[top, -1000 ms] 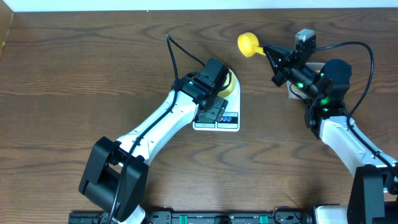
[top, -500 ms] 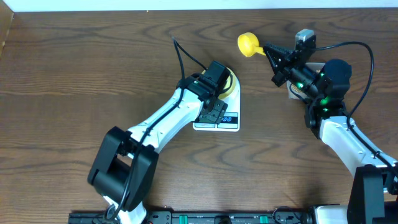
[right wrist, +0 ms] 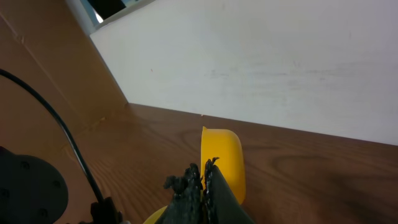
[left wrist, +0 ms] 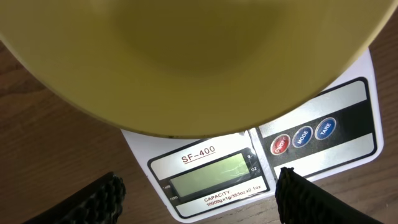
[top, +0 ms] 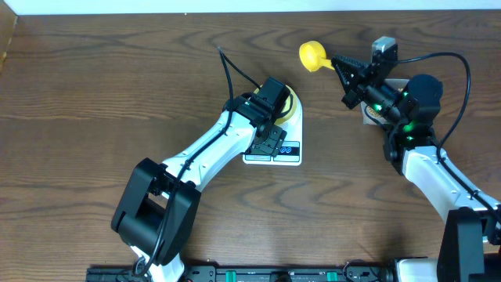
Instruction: Scoop item into bowl and weigh 50g on scale
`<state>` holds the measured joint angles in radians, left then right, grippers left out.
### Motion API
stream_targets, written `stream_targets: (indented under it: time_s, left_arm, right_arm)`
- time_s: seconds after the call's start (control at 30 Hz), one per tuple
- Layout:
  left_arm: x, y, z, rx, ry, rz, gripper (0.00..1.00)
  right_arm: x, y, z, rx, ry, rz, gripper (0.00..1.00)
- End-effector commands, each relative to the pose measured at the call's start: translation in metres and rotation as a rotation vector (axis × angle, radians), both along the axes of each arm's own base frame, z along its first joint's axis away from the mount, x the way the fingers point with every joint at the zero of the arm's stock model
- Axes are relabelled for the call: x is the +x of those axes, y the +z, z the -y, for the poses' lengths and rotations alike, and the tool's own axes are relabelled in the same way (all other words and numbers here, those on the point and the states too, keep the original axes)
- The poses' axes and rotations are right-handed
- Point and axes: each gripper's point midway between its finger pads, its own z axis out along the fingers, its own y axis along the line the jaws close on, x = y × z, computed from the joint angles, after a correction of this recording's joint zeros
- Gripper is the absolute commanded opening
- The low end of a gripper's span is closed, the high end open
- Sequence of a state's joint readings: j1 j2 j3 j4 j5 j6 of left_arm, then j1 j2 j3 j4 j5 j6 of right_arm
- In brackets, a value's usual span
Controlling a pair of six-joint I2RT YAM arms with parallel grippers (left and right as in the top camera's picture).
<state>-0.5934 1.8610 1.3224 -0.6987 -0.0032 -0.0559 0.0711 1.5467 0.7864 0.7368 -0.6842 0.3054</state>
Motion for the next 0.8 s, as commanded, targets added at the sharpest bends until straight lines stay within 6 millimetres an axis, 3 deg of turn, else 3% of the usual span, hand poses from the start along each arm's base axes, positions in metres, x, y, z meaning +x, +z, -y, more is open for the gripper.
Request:
stream_targets:
  time_s: [0.0,0.77]
  left_arm:
    - [0.001,-0.002,-0.001,0.007,0.014,-0.001,0.79]
    - [0.011,0.001,0.005,-0.022,0.015,0.042,0.8]
  right_arm:
    - [0.004,0.008,0.003,-0.004,-0.01,0.025,0.01]
    - [0.003,-0.003,0.003,-0.018,-0.007,-0.02,0.01]
